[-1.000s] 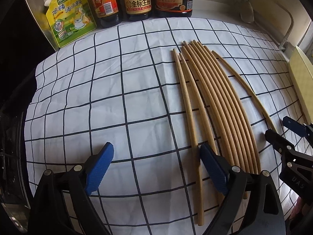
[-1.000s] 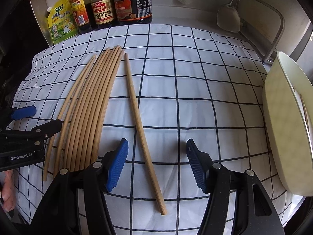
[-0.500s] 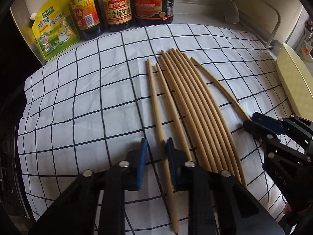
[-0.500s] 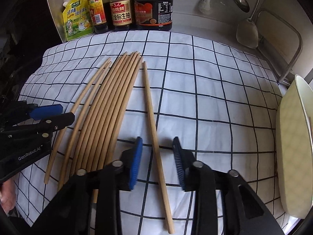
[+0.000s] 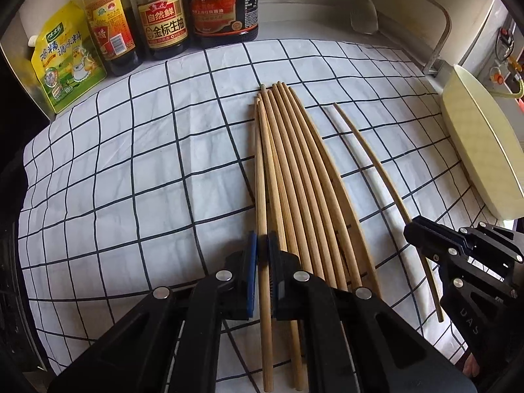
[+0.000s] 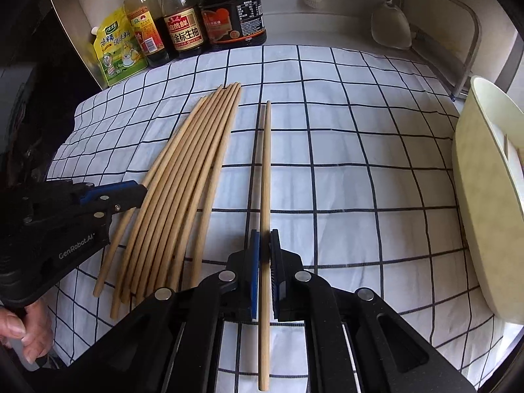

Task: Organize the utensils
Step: 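Close the right tool on a chopstick while the left tool grasps another, then carry both held chopsticks into the white basin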

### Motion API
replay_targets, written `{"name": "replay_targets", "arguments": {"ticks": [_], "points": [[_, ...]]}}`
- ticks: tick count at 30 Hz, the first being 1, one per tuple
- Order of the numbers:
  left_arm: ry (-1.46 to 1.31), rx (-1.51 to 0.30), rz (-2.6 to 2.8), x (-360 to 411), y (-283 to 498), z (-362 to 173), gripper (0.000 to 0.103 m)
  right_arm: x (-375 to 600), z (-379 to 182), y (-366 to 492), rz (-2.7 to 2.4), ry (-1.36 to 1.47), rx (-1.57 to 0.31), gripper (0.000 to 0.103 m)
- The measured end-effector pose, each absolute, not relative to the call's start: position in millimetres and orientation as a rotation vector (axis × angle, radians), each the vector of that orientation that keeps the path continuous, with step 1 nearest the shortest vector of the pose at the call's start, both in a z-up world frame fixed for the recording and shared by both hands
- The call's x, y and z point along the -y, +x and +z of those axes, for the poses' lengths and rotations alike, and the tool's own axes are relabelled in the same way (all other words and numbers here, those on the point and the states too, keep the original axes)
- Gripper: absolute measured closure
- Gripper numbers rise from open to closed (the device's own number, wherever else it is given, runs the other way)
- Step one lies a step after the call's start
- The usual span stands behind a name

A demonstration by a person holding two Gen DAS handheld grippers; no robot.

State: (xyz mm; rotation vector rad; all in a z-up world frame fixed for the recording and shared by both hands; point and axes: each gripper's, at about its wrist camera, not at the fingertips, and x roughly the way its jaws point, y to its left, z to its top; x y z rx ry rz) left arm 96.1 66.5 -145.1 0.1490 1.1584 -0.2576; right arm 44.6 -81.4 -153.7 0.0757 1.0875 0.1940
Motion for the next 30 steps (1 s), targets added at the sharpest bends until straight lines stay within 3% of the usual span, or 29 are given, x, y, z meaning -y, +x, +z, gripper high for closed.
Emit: {"name": "replay_targets", "arguments": {"ticks": [18,30], "points": [[0.119,-1.096,-0.332,-39,91,-96,0.096,131,-101,22,0.157,0.195,-0.974,0.097],[0.16,-1.031,-0.517,49,77,-50,0.096,210,-67,-10,0.024,0.282,-0.886,0.097]]}}
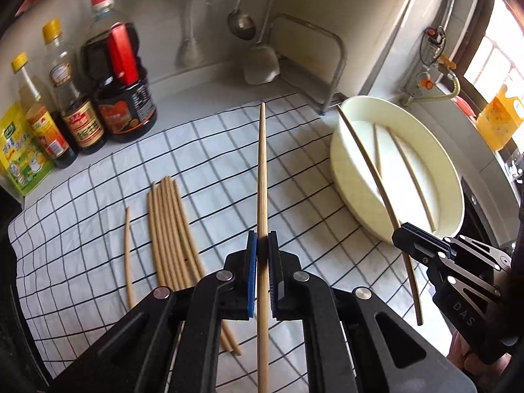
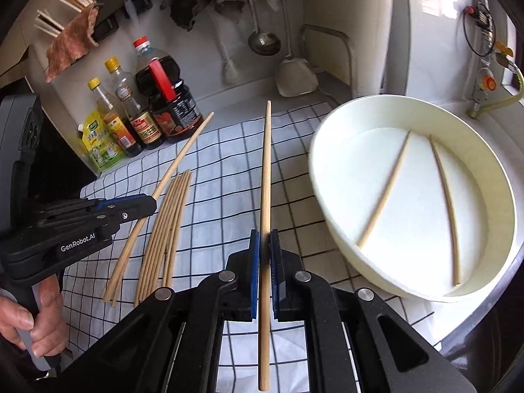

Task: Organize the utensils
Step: 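Carry both held chopsticks into the white basin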

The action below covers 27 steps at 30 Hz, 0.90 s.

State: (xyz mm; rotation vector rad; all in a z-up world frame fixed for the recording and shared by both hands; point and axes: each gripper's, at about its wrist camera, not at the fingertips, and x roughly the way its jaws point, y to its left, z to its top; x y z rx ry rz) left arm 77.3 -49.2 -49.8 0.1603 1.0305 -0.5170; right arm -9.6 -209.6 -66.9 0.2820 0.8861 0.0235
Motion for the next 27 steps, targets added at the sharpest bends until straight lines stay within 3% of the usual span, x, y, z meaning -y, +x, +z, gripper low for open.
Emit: {"name": "replay_targets", "arguments": {"ticks": [14,27], "points": [[0.265,-1.004,-0.764,221,82,-39,0.096,346,-69,-18,-0.214,0.417,-0.856,0.097],[0.362,-1.092,-0.746,284,111,-81,0.096,392,-113,24,-0.238,0.471,-0.958,0.097]]}}
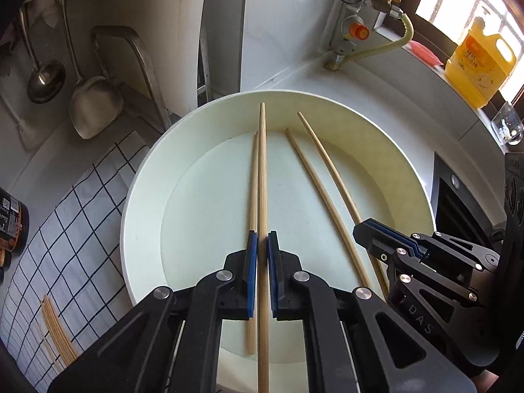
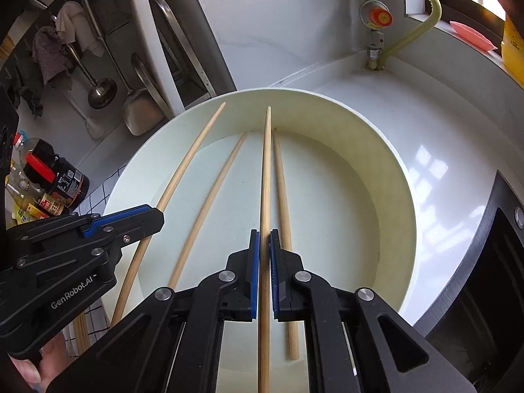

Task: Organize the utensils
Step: 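Carry both held chopsticks into the white basin, then open the right tool in the basin while the left tool releases its chopstick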

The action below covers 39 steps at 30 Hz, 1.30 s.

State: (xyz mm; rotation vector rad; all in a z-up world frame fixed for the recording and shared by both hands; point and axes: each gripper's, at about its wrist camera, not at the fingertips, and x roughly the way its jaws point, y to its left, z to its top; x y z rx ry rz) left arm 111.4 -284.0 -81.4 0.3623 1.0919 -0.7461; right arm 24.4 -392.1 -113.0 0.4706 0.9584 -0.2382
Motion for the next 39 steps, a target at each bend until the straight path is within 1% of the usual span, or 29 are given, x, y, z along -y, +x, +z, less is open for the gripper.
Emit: {"name": "replay_targets", "arguments": {"ticks": [11,13,14,15,16,17,18,25,29,39], "points": [[0.392,-1.124,-0.698,294,122,-97,0.095,406,-130,33,-0.249,0.502,-0.986,0.097],[0.386,-1.125,-0.688,292,123,-97,0.091,407,-130,31,-0.255,0.5,-0.984,0.097],[0.386,-1.125,-0.682,291,123,-97,0.083,407,-130,30,-0.261,0.497,-0.98,0.096],[0.385,-1.121,-0.674,289,123,-95,0.07,407,-129,29,-0.263,0.496,-0.977,0.092],[0.382,-1.115,-0.668,287,123,-94,0.063,408,-128,27,-0.264,0.495,-0.974,0.084],[0.378,-1.106,-0.663,285,123,-91,0.049,408,-127,25,-0.266,0.495,-0.969,0.081],[0.372,-1.093,-0.658,282,123,-88,0.045,408,-126,24,-0.265,0.496,-0.963,0.078],[0.337,-1.082,-0.629,263,124,-75,0.045,402,-119,14,-0.255,0.493,-0.956,0.078],[0.328,-1.07,-0.614,250,121,-67,0.04,393,-116,9,-0.25,0.483,-0.951,0.078],[0.302,-1.071,-0.57,199,109,-52,0.039,370,-103,-4,-0.231,0.471,-0.941,0.078]]}}
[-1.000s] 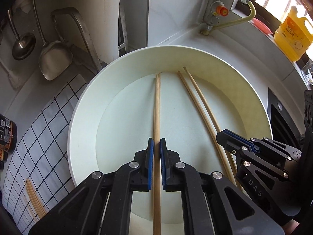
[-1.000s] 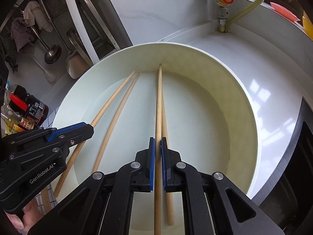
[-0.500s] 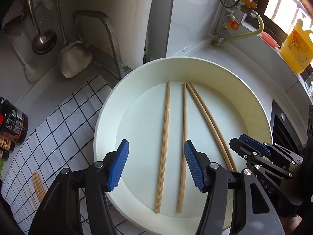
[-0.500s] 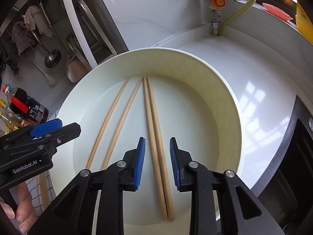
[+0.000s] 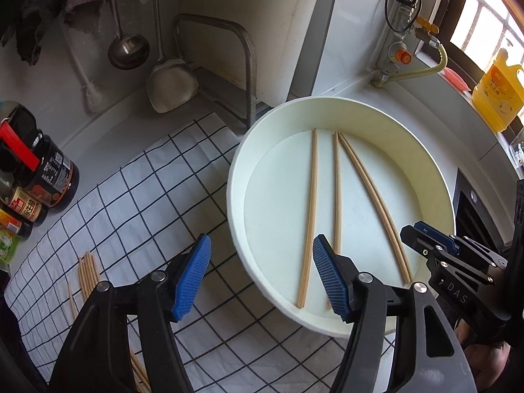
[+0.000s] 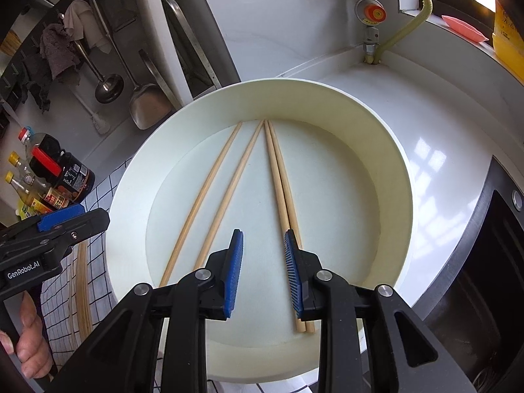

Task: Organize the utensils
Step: 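Open the right tool in the basin while the left tool releases its chopstick, then move both open tools back to the remaining chopsticks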

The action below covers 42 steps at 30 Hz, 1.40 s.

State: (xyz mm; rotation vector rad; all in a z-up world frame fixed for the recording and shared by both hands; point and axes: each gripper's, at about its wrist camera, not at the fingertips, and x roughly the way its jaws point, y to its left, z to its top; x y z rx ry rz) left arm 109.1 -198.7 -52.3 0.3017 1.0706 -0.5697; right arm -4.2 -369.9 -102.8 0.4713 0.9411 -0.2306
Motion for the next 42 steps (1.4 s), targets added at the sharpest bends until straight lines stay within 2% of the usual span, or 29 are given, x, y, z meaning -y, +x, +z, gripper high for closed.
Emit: {"name": "replay_targets", "arguments": {"ticks": [9,13,26,29,42], "points": [[0.243,-1.056,-0.525,145,99,-38,0.038,331,-86,-16,-0.192,0.42,-0.938,0.074],[0.236,-1.048,-0.508,120,91,-36,0.037,310,-81,-22,-0.168,0.401,-0.938,0.068],[0.166,-1.078,-0.43,34,72,-45,0.035,238,-73,-17,-0.057,0.331,-0.973,0.063],[0.16,-1.068,-0.403,14,71,-45,0.035,220,-73,-12,-0.029,0.307,-0.987,0.057],[0.122,-1.076,-0.294,-56,76,-58,0.032,145,-80,11,0.074,0.217,-1.021,0.053]]}}
